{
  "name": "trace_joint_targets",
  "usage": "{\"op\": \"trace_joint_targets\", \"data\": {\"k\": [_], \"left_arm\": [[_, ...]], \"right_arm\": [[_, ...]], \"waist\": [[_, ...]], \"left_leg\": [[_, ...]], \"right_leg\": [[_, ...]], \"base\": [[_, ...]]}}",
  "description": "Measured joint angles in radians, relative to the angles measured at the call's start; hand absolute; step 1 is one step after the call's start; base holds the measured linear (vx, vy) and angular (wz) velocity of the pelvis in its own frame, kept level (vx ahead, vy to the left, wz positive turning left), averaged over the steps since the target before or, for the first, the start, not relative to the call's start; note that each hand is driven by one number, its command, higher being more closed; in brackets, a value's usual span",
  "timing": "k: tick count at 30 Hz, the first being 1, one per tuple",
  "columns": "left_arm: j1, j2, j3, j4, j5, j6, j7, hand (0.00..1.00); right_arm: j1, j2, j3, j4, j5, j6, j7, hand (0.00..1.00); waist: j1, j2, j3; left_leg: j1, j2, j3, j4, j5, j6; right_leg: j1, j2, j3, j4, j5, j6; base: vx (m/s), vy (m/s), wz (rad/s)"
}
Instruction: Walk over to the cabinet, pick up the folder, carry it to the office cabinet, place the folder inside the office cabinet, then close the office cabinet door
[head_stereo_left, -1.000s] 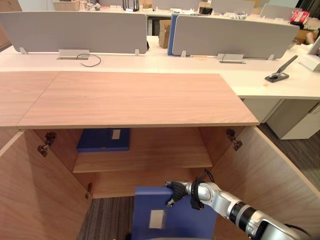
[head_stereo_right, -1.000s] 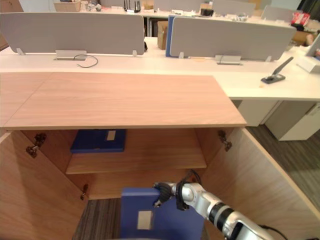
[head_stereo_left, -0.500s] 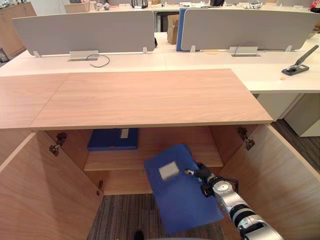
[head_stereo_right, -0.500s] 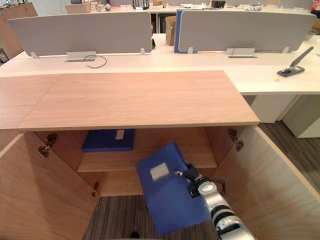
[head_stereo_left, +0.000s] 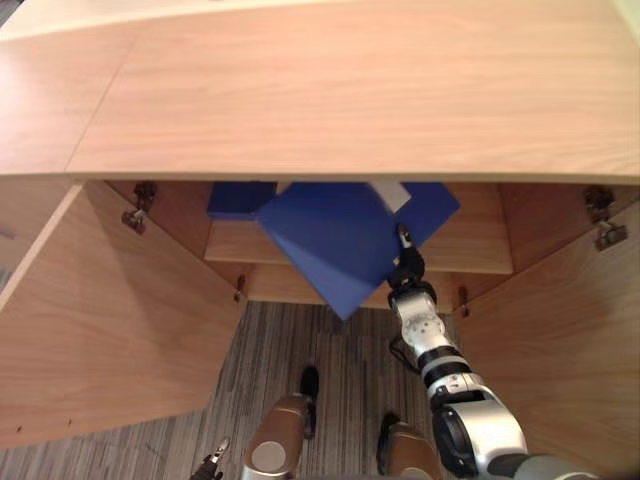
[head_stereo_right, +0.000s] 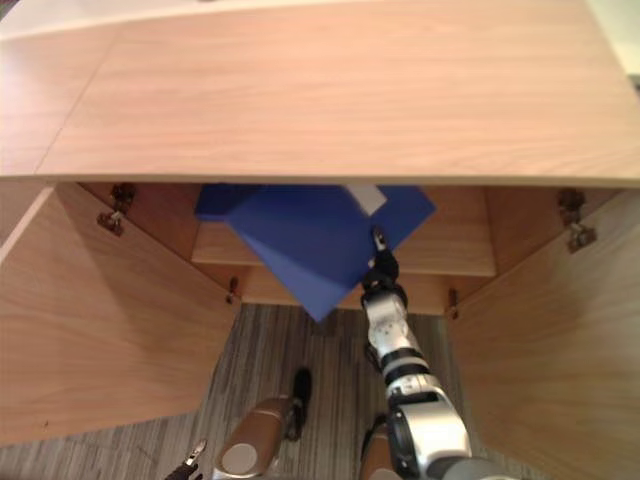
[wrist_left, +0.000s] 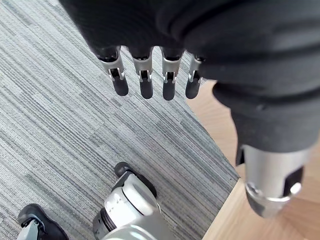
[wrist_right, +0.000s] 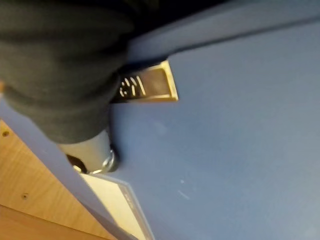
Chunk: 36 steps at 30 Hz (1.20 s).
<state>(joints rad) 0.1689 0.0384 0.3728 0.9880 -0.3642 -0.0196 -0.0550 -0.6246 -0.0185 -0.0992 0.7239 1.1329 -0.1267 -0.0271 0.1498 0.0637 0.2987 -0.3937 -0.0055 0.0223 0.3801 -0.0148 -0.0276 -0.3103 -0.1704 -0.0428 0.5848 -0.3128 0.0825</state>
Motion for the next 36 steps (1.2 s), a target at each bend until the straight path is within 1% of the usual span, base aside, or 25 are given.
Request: {"op": "trace_joint_targets", "data": {"k": [1, 2, 3, 5, 6, 8, 9, 11, 13, 15, 16, 19, 20, 22, 24, 26, 29, 32, 34, 35, 36], "left_arm": [[0.000, -0.002, 0.005, -0.010, -0.005, 0.000, 0.003, 0.00], [0.000, -0.007, 0.010, -0.021, -0.021, 0.000, 0.011, 0.00], [0.000, -0.007, 0.012, -0.022, -0.025, 0.000, 0.011, 0.00], [-0.004, -0.017, 0.037, -0.028, -0.035, 0.000, 0.026, 0.00], [-0.004, -0.020, 0.044, -0.028, -0.035, 0.001, 0.030, 0.00], [-0.010, -0.033, 0.058, -0.026, -0.038, 0.001, 0.034, 0.00], [-0.011, -0.036, 0.058, -0.026, -0.037, 0.002, 0.036, 0.00], [-0.026, -0.040, 0.059, -0.015, -0.038, 0.007, 0.040, 0.00], [-0.038, -0.042, 0.060, -0.014, -0.038, 0.009, 0.041, 0.00], [-0.055, -0.043, 0.060, -0.015, -0.039, 0.010, 0.041, 0.00], [-0.070, -0.044, 0.060, -0.014, -0.044, 0.011, 0.045, 0.00], [-0.091, -0.045, 0.060, -0.015, -0.067, 0.011, 0.050, 0.00], [-0.098, -0.045, 0.060, -0.015, -0.073, 0.011, 0.067, 0.00], [-0.113, -0.045, 0.060, -0.016, -0.074, 0.011, 0.086, 0.00], [-0.125, -0.047, 0.060, -0.017, -0.078, 0.011, 0.101, 0.00], [-0.130, -0.050, 0.059, -0.028, -0.090, 0.010, 0.112, 0.00], [-0.130, -0.051, 0.046, -0.051, -0.108, 0.009, 0.126, 0.00], [-0.130, -0.051, 0.034, -0.058, -0.112, 0.009, 0.130, 0.00], [-0.130, -0.051, 0.024, -0.058, -0.117, 0.010, 0.139, 0.00], [-0.130, -0.051, 0.019, -0.059, -0.118, 0.010, 0.145, 0.00], [-0.130, -0.050, 0.013, -0.059, -0.118, 0.010, 0.147, 0.00]], "right_arm": [[-0.033, 0.002, -0.035, -0.008, 0.018, -0.012, -0.006, 1.00], [-0.084, 0.002, -0.101, -0.025, 0.056, -0.045, -0.023, 1.00], [-0.097, 0.003, -0.115, -0.026, 0.065, -0.052, -0.026, 1.00], [-0.186, -0.014, -0.231, -0.045, 0.126, -0.112, -0.062, 1.00], [-0.204, -0.019, -0.257, -0.050, 0.146, -0.130, -0.071, 1.00], [-0.287, -0.039, -0.355, -0.055, 0.195, -0.177, -0.109, 1.00], [-0.301, -0.050, -0.369, -0.056, 0.208, -0.190, -0.122, 1.00], [-0.352, -0.090, -0.419, -0.052, 0.229, -0.220, -0.173, 1.00], [-0.382, -0.130, -0.424, -0.038, 0.227, -0.226, -0.205, 1.00], [-0.417, -0.173, -0.424, -0.016, 0.218, -0.221, -0.237, 1.00], [-0.442, -0.201, -0.423, -0.005, 0.216, -0.215, -0.254, 1.00], [-0.501, -0.254, -0.417, 0.031, 0.214, -0.188, -0.280, 1.00], [-0.524, -0.276, -0.405, 0.049, 0.210, -0.170, -0.296, 1.00], [-0.538, -0.298, -0.376, 0.069, 0.202, -0.159, -0.315, 1.00], [-0.550, -0.300, -0.368, 0.075, 0.201, -0.148, -0.330, 1.00], [-0.567, -0.310, -0.347, 0.086, 0.201, -0.147, -0.341, 1.00], [-0.582, -0.339, -0.300, 0.096, 0.185, -0.140, -0.355, 1.00], [-0.614, -0.357, -0.291, 0.093, 0.189, -0.144, -0.358, 1.00], [-0.623, -0.365, -0.292, 0.084, 0.216, -0.163, -0.358, 1.00], [-0.623, -0.365, -0.294, 0.063, 0.243, -0.192, -0.361, 1.00], [-0.623, -0.365, -0.297, 0.050, 0.259, -0.210, -0.362, 1.00]], "waist": [[0.002, 0.001, 0.012], [0.005, 0.003, 0.030], [0.005, 0.003, 0.035], [0.005, 0.009, 0.068], [0.006, 0.011, 0.069], [0.006, 0.023, 0.098], [0.007, 0.025, 0.100], [0.011, 0.036, 0.113], [0.013, 0.042, 0.123], [0.014, 0.047, 0.129], [0.014, 0.055, 0.135], [0.023, 0.056, 0.138], [0.028, 0.055, 0.140], [0.030, 0.056, 0.152], [0.032, 0.055, 0.154], [0.033, 0.055, 0.155], [0.033, 0.054, 0.156], [0.035, 0.052, 0.157], [0.035, 0.051, 0.158], [0.035, 0.050, 0.159], [0.035, 0.050, 0.159]], "left_leg": [[-0.029, -0.005, -0.001, 0.026, -0.003, 0.000], [-0.077, -0.009, -0.002, 0.056, -0.010, 0.004], [-0.086, -0.010, -0.003, 0.063, -0.010, 0.004], [-0.158, -0.022, -0.011, 0.123, -0.013, 0.006], [-0.183, -0.023, -0.013, 0.139, -0.016, 0.008], [-0.256, -0.025, -0.019, 0.203, -0.035, 0.011], [-0.279, -0.025, -0.022, 0.220, -0.039, 0.011], [-0.351, -0.027, -0.032, 0.280, -0.053, 0.012], [-0.400, -0.029, -0.038, 0.324, -0.062, 0.011], [-0.452, -0.036, -0.048, 0.359, -0.069, 0.009], [-0.484, -0.042, -0.063, 0.381, -0.071, 0.007], [-0.553, -0.051, -0.078, 0.408, -0.071, -0.003], [-0.582, -0.054, -0.082, 0.413, -0.066, -0.006], [-0.595, -0.061, -0.091, 0.411, -0.059, -0.009], [-0.615, -0.063, -0.101, 0.407, -0.052, -0.014], [-0.632, -0.068, -0.109, 0.405, -0.043, -0.011], [-0.637, -0.079, -0.122, 0.390, -0.031, -0.016], [-0.636, -0.081, -0.127, 0.375, -0.024, -0.020], [-0.637, -0.083, -0.129, 0.367, -0.020, -0.021], [-0.636, -0.085, -0.132, 0.359, -0.016, -0.023], [-0.636, -0.087, -0.135, 0.355, -0.014, -0.025]], "right_leg": [[-0.031, -0.006, 0.000, 0.037, -0.013, 0.000], [-0.077, -0.013, 0.000, 0.085, -0.032, -0.002], [-0.087, -0.015, 0.000, 0.094, -0.035, -0.002], [-0.157, -0.032, -0.003, 0.166, -0.053, -0.001], [-0.178, -0.034, -0.004, 0.182, -0.058, 0.000], [-0.238, -0.038, -0.005, 0.234, -0.073, 0.000], [-0.257, -0.038, -0.006, 0.246, -0.076, -0.001], [-0.315, -0.040, -0.010, 0.289, -0.089, 0.004], [-0.354, -0.043, -0.013, 0.324, -0.100, 0.008], [-0.397, -0.050, -0.021, 0.360, -0.113, 0.008], [-0.420, -0.055, -0.032, 0.384, -0.121, 0.009], [-0.486, -0.064, -0.041, 0.425, -0.135, 0.009], [-0.514, -0.069, -0.046, 0.441, -0.137, 0.006], [-0.524, -0.075, -0.060, 0.447, -0.138, 0.003], [-0.540, -0.076, -0.069, 0.448, -0.139, 0.001], [-0.555, -0.080, -0.076, 0.453, -0.141, -0.002], [-0.559, -0.091, -0.092, 0.453, -0.143, -0.005], [-0.561, -0.093, -0.098, 0.451, -0.145, -0.007], [-0.562, -0.096, -0.101, 0.450, -0.145, -0.006], [-0.563, -0.098, -0.105, 0.448, -0.145, -0.006], [-0.563, -0.098, -0.109, 0.446, -0.145, -0.006]], "base": [[-0.19, -0.036, 0.21], [-0.13, -0.023, 0.16], [-0.13, -0.022, 0.18], [-0.11, -0.010, 0.20], [-0.10, -0.004, 0.18], [-0.08, 0.017, 0.11], [-0.07, 0.048, 0.09], [-0.04, 0.068, 0.11], [-0.03, 0.069, 0.13], [-0.05, 0.057, 0.19], [-0.07, 0.041, 0.28], [-0.07, 0.028, 0.20], [-0.07, 0.016, 0.15], [-0.05, 0.003, 0.17], [-0.01, -0.006, 0.15], [0.01, -0.012, 0.13], [0.04, -0.019, 0.17], [0.03, -0.023, 0.09], [0.02, -0.015, 0.08], [0.02, -0.016, 0.08], [0.02, -0.017, 0.11]]}}
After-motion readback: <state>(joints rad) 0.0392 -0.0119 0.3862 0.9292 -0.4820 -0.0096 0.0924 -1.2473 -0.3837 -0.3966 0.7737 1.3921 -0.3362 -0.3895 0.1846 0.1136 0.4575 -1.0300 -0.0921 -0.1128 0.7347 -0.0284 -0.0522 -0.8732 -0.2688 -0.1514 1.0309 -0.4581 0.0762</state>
